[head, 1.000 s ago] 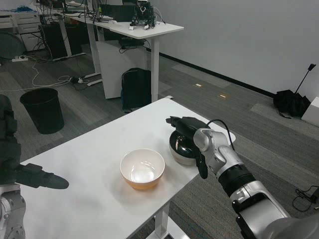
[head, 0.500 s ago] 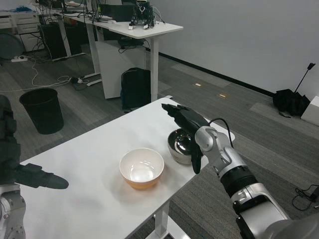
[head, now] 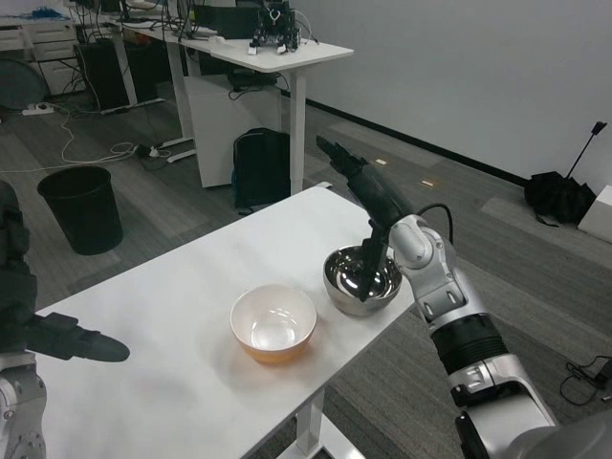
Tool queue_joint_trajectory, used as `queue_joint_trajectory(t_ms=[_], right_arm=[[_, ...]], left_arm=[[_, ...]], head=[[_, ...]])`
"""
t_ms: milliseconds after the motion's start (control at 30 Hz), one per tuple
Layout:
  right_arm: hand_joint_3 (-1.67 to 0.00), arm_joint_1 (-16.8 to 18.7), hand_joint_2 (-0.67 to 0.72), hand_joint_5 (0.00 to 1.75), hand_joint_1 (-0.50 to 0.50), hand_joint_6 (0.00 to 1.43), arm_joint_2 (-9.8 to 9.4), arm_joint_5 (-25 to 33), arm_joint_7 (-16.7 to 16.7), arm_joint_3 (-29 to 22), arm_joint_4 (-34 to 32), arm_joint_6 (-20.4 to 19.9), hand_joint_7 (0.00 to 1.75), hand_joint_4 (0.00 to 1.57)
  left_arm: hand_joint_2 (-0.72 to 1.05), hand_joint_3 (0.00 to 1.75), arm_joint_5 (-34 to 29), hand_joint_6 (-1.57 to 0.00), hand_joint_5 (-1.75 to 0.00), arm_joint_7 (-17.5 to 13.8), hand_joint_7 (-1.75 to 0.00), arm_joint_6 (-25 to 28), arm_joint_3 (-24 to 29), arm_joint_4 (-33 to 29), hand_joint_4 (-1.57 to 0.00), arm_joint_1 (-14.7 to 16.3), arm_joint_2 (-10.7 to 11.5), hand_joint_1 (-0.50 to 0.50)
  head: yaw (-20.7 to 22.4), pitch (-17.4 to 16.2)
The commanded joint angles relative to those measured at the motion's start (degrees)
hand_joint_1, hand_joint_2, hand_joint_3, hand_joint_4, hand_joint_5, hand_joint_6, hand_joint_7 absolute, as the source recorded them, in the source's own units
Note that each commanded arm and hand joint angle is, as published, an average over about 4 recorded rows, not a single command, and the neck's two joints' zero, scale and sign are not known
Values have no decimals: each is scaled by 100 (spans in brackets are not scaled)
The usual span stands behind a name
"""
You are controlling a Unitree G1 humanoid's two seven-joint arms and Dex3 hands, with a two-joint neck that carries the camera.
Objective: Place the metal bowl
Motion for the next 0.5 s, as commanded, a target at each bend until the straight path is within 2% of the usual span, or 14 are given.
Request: queue_joint_trajectory(t_ms=[33,67,167,200,233,367,500], right_arm=[[0,202,72,0,-46,0,79,1037,-286,-176,-84,-519,0,0],[0,243,72,0,-46,0,105,1206,-482,-231,-90,-748,0,0],[0,364,72,0,-46,0,173,2113,-1407,-239,136,-1906,0,0],[0,377,72,0,-46,0,180,2320,-1565,-207,215,-2128,0,0],[0,377,72,0,-46,0,180,2320,-1565,-207,215,-2128,0,0],[0,511,72,0,-46,0,193,3447,-1658,-66,516,-2723,0,0],[0,615,72,0,-46,0,198,3805,-1596,-48,505,-2835,0,0]], left_arm=[[-72,0,-7,0,0,-27,0,-3,19,30,0,7,20,-50],[-72,2,-7,0,0,-27,0,-3,23,30,0,7,20,-50],[-72,2,-7,0,0,-27,0,-3,58,37,0,0,20,-50],[-72,0,-7,0,0,-27,0,-3,67,39,0,-2,20,-50],[-72,0,-7,0,0,-27,0,-3,67,39,0,-2,20,-50],[-72,0,0,0,0,-124,0,322,113,23,0,-217,242,-50],[-72,4,11,0,0,-356,0,718,120,-49,0,-459,372,-50]], head=[[4,77],[7,120],[72,265],[111,282],[152,313],[246,362],[278,404]])
